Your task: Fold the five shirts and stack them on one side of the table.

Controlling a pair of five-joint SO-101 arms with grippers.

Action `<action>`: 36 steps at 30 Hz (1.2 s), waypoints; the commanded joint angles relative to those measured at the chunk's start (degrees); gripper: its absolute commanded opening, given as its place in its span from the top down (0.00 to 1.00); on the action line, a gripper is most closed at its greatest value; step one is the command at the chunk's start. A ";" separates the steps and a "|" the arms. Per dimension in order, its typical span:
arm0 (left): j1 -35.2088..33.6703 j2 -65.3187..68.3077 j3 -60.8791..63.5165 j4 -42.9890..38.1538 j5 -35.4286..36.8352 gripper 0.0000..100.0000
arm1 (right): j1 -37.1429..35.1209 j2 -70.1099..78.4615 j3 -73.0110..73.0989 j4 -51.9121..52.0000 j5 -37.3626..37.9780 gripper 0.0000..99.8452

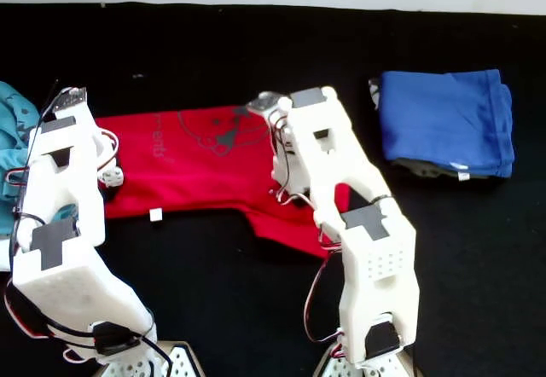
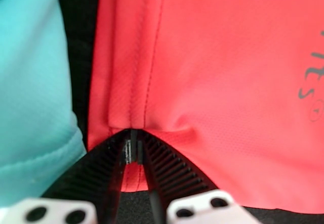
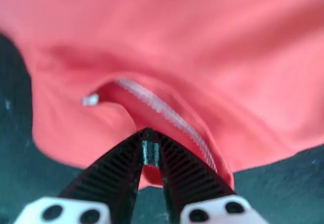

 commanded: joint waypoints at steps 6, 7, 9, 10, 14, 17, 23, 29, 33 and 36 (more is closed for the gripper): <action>0.40 0.22 0.13 -1.14 0.35 0.99 | -2.33 -7.78 -0.22 8.04 4.13 0.99; 0.40 0.22 0.13 -1.14 0.35 0.99 | -3.38 -9.45 -0.40 8.04 4.13 0.99; 0.40 0.22 0.13 -1.14 0.35 0.99 | -5.23 -13.32 -0.75 7.87 4.13 0.99; 0.40 0.22 0.13 -1.14 0.35 0.99 | -5.76 -15.08 -0.84 7.60 4.13 0.99; 0.40 0.22 0.13 -1.14 0.35 0.99 | -5.05 -17.54 -0.22 -1.36 3.78 0.99; 0.40 0.22 0.13 -1.14 0.35 0.99 | -2.59 -13.85 0.66 -9.98 3.78 0.99; 0.40 0.22 0.13 -1.14 0.35 0.99 | 0.75 -3.30 0.40 -19.56 3.78 0.99; 0.40 0.22 0.13 -1.14 0.35 0.99 | 0.22 -1.10 0.31 -11.91 3.87 0.99; 0.40 0.22 0.13 -1.14 0.35 0.99 | 0.22 -1.01 -1.98 -3.38 4.13 0.99; 0.40 0.22 0.13 -1.14 0.35 0.99 | 0.13 -1.10 -3.56 1.10 4.22 0.99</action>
